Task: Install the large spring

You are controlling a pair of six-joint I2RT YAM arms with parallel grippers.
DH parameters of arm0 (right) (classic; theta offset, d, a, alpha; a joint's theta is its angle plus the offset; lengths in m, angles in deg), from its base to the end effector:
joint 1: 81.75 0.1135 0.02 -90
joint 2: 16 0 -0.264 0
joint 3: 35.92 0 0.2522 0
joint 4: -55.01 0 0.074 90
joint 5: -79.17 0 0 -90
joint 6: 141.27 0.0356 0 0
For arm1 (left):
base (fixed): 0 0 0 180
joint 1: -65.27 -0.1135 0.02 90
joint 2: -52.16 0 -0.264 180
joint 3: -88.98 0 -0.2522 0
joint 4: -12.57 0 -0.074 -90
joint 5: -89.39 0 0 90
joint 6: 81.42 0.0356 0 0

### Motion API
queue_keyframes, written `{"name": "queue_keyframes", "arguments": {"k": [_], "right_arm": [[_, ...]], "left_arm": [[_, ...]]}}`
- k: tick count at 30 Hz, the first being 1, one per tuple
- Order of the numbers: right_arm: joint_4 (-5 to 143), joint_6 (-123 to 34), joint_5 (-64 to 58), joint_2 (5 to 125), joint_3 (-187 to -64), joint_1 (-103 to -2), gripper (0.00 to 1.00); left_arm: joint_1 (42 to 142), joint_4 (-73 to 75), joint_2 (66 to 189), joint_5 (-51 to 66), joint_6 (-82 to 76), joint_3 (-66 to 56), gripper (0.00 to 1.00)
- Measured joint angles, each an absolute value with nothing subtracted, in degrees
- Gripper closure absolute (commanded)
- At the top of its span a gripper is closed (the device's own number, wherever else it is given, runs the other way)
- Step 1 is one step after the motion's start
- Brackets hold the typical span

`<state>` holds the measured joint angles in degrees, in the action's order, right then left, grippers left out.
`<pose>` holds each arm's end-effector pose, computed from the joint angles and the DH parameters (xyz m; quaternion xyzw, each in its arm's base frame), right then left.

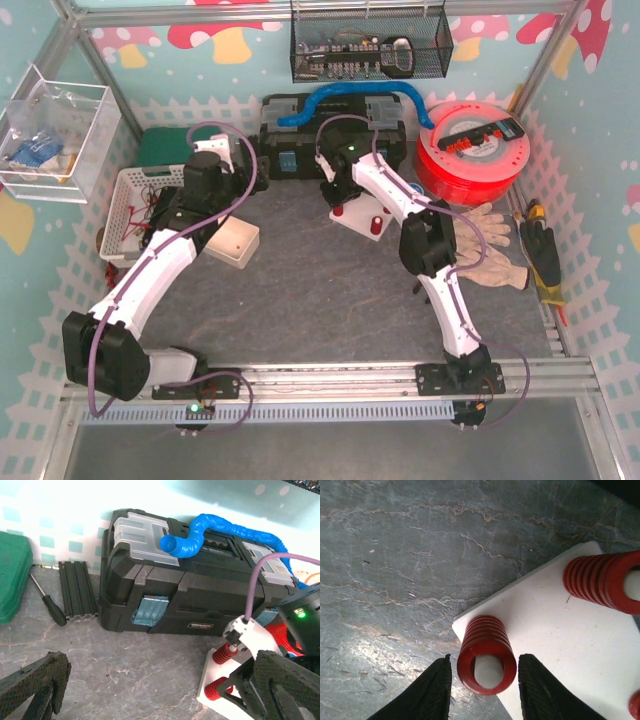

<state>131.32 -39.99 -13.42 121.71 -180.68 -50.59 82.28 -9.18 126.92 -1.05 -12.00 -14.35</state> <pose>0.4324 0.2596 0.2196 -0.1657 0.9694 0.0444 0.1758 0.2925 -0.0892 0.3394 -0.0277 0.8179 -0.1822 0.5451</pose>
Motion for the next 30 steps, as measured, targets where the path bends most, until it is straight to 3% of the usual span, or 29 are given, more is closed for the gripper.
{"name": "queue_keyframes", "arguments": {"k": [8,13,15,18,25,30], "right_arm": [[129.4,-38.2,-14.2,111.3,-175.6,-50.6,0.4],[122.1,-37.4,-16.3,91.3,-157.2,-50.6,0.26],[117.4,-37.6,-17.4,82.1,-147.6,-50.8,0.13],[109.1,-37.8,-19.8,69.7,-133.2,-51.7,0.02],[83.1,-42.6,-28.5,43.3,-98.7,-54.1,0.02],[62.4,-50.7,-34.8,35.2,-79.8,-56.4,0.02]], "left_arm": [[82.3,-9.1,126.6,-1.7,-12.0,-15.2,0.01],[82.4,-7.4,123.1,-2.3,-11.8,-18.4,0.01],[83.1,-4.5,120.3,-2.7,-10.5,-21.6,0.01],[85.2,-0.9,115.7,-4.3,-8.8,-26.7,0.01],[85.1,4.0,110.3,-11.6,-6.7,-33.8,0.01],[82.4,10.3,107.5,-13.9,-5.0,-43.5,0.01]]}}
